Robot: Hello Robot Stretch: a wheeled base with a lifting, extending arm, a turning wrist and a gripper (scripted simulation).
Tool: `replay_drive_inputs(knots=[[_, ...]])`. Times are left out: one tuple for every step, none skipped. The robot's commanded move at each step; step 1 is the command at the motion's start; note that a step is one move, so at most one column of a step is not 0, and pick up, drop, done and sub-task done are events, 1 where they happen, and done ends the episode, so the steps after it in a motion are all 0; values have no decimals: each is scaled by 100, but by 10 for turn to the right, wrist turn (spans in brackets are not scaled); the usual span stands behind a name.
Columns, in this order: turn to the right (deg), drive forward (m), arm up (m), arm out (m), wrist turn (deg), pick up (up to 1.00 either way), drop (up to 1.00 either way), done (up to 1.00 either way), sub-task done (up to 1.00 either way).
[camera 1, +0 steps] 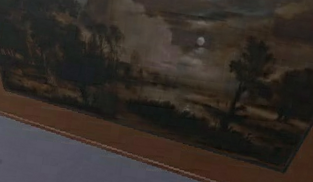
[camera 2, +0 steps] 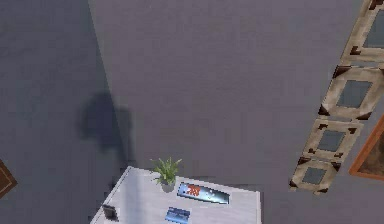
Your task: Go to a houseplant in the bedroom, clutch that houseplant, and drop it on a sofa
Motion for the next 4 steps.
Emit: replay_drive_inputs(knots=[[0,0,50,0,0,0,0,0,0],[0,0,28,0,0,0,0,0,0],[0,0,0,24,0,0,0,0,0],[0,0,0,0,450,0,0,0,0]])
